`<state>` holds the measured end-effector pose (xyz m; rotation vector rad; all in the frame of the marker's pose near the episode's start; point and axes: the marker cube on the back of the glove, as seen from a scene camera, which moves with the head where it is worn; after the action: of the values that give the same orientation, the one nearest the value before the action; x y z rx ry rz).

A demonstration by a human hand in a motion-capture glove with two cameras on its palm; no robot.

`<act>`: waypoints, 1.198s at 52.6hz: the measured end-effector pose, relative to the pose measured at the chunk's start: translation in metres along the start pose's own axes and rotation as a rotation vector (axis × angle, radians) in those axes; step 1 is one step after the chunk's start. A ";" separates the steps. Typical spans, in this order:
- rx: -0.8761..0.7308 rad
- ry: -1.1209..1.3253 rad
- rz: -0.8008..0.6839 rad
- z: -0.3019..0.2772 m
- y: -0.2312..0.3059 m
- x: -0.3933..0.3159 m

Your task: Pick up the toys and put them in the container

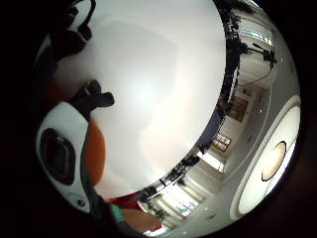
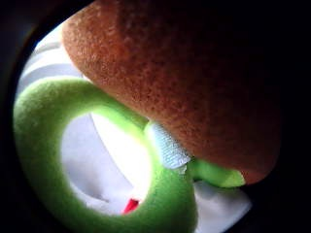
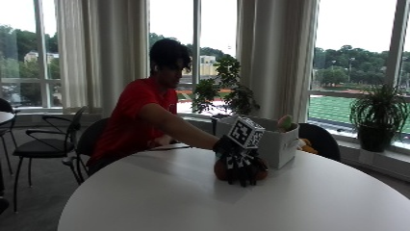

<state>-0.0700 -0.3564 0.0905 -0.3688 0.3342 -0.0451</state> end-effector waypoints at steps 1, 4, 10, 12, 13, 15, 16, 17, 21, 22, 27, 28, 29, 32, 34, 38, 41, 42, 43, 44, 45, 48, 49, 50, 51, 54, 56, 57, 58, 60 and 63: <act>0.003 0.001 0.000 0.000 0.000 0.000; 0.019 -0.001 0.002 -0.001 -0.002 0.001; 0.062 0.000 0.019 -0.002 -0.004 -0.003; 0.076 -0.004 0.029 -0.002 -0.004 -0.005; 0.084 -0.005 0.032 -0.002 -0.004 -0.005; 0.097 -0.005 0.032 -0.002 -0.004 -0.005; 0.104 -0.006 0.031 -0.002 -0.004 -0.005; 0.109 -0.009 0.030 -0.001 -0.005 -0.005; 0.128 -0.051 0.024 0.001 -0.007 -0.003; 0.133 -0.068 0.024 0.002 -0.008 -0.003; 0.157 -0.125 0.024 0.006 -0.009 -0.004; 0.164 -0.131 0.024 0.007 -0.010 -0.004; 0.171 -0.136 0.024 0.007 -0.010 -0.004; 0.190 -0.143 0.023 0.008 -0.010 -0.006; 0.206 -0.138 0.023 0.007 -0.009 -0.008; 0.240 -0.133 0.024 0.007 -0.009 -0.009; 0.270 -0.132 0.024 0.006 -0.008 -0.010; 0.279 -0.130 0.023 0.005 -0.008 -0.010; 0.286 -0.129 0.023 0.005 -0.007 -0.010; 0.292 -0.128 0.023 0.005 -0.007 -0.010; 0.298 -0.131 0.024 0.004 -0.006 -0.010; 0.316 -0.156 0.023 0.003 -0.003 -0.010; 0.324 -0.170 0.021 0.002 -0.001 -0.011; 0.331 -0.185 0.017 0.001 0.001 -0.011; 0.338 -0.200 0.012 0.000 0.003 -0.011; 0.347 -0.228 0.002 -0.001 0.009 -0.012; 0.348 -0.238 0.003 -0.004 0.013 -0.011; 0.349 -0.246 0.005 -0.006 0.015 -0.010; 0.351 -0.255 0.007 -0.008 0.017 -0.009; 0.359 -0.274 0.010 -0.013 0.023 -0.007; 0.373 -0.294 0.015 -0.021 0.033 -0.010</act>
<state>-0.0871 -0.3318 0.0631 -0.0005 0.0337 -0.0367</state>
